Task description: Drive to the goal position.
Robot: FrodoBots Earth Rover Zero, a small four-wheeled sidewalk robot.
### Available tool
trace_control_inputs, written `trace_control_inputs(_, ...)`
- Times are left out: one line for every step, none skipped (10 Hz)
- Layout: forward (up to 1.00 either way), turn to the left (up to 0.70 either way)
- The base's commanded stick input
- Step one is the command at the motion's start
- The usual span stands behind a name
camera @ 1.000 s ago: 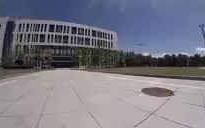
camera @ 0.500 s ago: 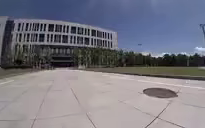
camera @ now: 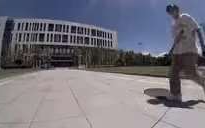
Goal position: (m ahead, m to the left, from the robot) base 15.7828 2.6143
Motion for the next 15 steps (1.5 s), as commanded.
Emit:
trace_control_inputs(0.26,0.0)
trace_control_inputs(0.26,0.0)
trace_control_inputs(0.26,0.0)
trace_control_inputs(0.26,0.0)
trace_control_inputs(0.26,0.0)
trace_control_inputs(0.26,0.0)
trace_control_inputs(0.26,0.0)
trace_control_inputs(0.26,0.0)
trace_control_inputs(0.26,0.0)
trace_control_inputs(0.27,0.0)
trace_control_inputs(0.27,0.0)
trace_control_inputs(0.27,0.0)
trace_control_inputs(0.26,0.0)
trace_control_inputs(0.26,0.0)
trace_control_inputs(0.26,0.0)
